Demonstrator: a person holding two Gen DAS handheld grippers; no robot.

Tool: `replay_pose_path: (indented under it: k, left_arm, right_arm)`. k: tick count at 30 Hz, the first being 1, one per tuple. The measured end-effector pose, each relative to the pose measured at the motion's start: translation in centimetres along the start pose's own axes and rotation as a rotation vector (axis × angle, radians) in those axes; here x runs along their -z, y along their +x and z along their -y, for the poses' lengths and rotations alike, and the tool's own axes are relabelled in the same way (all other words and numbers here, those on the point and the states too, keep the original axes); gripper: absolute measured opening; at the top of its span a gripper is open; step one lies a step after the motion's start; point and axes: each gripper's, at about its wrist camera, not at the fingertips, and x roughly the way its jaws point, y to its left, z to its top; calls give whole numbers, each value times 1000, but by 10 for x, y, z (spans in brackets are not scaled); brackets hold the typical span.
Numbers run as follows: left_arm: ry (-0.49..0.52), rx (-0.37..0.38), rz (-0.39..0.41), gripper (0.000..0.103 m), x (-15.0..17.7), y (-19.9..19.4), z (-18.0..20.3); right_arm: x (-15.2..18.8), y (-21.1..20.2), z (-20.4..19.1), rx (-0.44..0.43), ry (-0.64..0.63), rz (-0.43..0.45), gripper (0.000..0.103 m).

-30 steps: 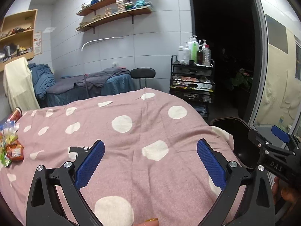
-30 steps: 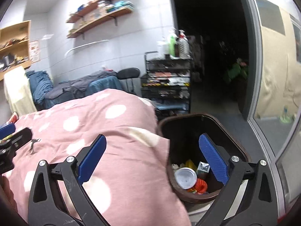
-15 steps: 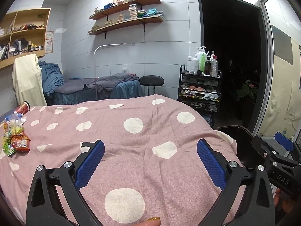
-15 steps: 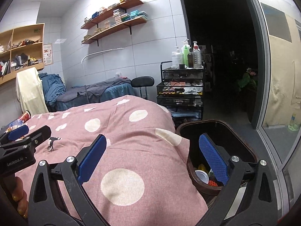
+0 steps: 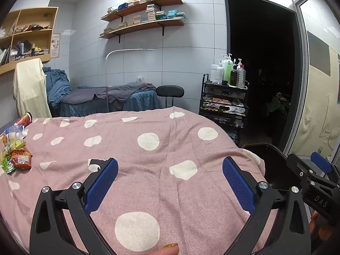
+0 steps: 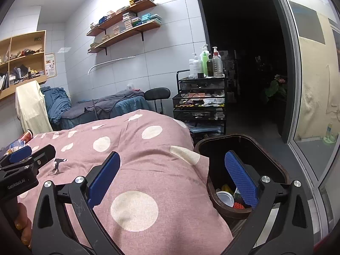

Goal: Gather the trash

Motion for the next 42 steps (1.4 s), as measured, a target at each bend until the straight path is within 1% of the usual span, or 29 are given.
replay_pose_path:
  k: [42]
  left_arm:
    - [-5,12,-2,98,-1,-2,3]
  right_arm:
    - [1,1,2,0,14,-6,97]
